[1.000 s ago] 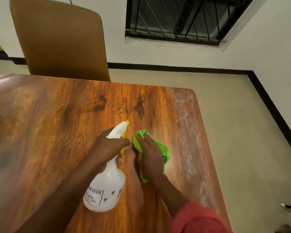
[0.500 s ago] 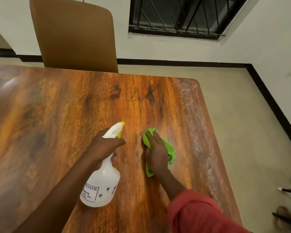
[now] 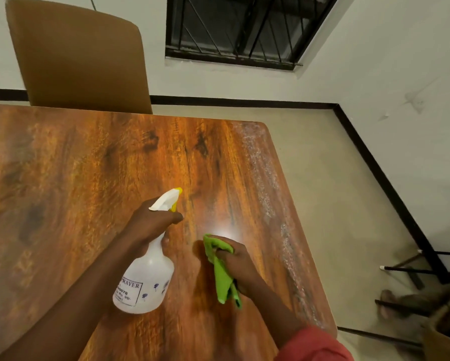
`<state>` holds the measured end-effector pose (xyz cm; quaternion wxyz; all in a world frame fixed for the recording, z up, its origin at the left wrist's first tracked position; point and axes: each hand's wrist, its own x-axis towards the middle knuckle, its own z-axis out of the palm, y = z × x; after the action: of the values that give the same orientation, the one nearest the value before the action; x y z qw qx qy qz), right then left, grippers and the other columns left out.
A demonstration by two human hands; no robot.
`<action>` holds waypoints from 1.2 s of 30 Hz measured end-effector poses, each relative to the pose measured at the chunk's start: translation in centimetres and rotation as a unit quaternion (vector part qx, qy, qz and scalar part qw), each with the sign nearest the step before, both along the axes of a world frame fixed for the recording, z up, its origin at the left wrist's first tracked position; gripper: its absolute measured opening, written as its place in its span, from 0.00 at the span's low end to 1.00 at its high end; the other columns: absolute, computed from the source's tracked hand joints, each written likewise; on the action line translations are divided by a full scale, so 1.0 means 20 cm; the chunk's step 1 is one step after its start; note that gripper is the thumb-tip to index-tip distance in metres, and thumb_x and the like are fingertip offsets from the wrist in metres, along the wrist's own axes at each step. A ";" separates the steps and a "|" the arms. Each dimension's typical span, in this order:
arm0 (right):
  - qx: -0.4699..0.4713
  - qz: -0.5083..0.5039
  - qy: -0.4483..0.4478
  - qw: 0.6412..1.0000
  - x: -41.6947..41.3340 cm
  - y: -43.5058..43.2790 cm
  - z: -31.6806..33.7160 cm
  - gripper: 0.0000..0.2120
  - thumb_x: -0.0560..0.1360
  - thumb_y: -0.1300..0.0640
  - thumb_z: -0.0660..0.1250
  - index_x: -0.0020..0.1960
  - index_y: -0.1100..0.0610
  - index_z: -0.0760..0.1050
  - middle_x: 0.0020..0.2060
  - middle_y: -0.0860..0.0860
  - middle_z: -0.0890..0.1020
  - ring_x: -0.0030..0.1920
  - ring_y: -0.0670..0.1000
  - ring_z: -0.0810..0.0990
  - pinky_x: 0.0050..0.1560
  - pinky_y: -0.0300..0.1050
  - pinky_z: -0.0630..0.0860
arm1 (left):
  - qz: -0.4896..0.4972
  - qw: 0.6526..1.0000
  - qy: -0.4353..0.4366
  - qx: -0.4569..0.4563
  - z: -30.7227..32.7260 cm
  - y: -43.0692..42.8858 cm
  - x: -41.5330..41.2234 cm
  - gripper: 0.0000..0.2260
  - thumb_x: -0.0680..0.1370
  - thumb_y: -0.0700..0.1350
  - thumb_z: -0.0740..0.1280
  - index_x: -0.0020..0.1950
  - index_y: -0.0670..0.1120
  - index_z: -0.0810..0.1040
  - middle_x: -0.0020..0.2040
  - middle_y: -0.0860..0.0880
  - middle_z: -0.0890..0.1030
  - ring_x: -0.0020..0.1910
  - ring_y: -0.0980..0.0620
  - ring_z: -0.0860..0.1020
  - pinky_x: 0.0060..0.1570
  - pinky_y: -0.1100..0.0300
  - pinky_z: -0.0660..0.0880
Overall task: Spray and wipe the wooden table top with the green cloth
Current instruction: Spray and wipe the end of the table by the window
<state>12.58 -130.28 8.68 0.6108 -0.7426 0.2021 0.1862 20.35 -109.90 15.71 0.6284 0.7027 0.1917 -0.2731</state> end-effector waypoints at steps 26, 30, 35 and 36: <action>0.075 -0.315 -0.082 0.942 -0.39 -1.24 0.29 0.14 0.76 0.68 0.63 0.55 0.54 0.79 0.48 0.56 0.83 0.43 0.53 0.81 0.41 0.43 0.78 | -0.393 0.906 -0.018 0.155 -0.11 -1.16 -1.03 0.20 0.64 0.49 0.71 0.54 0.44 0.78 0.47 0.48 0.79 0.44 0.50 0.78 0.40 0.58 0.72; 0.096 -0.344 -0.102 0.928 -0.42 -1.40 0.32 0.13 0.76 0.67 0.63 0.55 0.55 0.79 0.49 0.57 0.82 0.46 0.57 0.81 0.48 0.50 0.78 | -0.411 0.895 0.007 0.174 -0.10 -1.29 -1.15 0.15 0.69 0.42 0.69 0.54 0.41 0.76 0.50 0.43 0.79 0.31 0.54 0.71 0.28 0.64 0.66; 0.098 -0.348 -0.115 0.925 -0.45 -1.50 0.34 0.12 0.77 0.66 0.63 0.54 0.54 0.79 0.48 0.56 0.82 0.46 0.56 0.81 0.47 0.49 0.78 | -0.431 0.873 -0.022 0.228 -0.12 -1.36 -1.20 0.07 0.71 0.41 0.67 0.48 0.47 0.73 0.55 0.43 0.79 0.39 0.48 0.78 0.28 0.64 0.65; 0.099 -0.349 -0.113 0.925 -0.47 -1.51 0.33 0.12 0.77 0.66 0.62 0.54 0.53 0.79 0.48 0.56 0.83 0.47 0.56 0.81 0.48 0.50 0.78 | -0.431 0.874 -0.025 0.223 -0.12 -1.37 -1.20 0.08 0.71 0.41 0.67 0.46 0.47 0.71 0.53 0.44 0.79 0.38 0.49 0.77 0.28 0.64 0.65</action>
<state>3.18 -160.44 15.26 0.7267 -0.5768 0.3583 -0.1044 -3.65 -137.29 13.23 0.2795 0.8437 -0.0901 -0.4494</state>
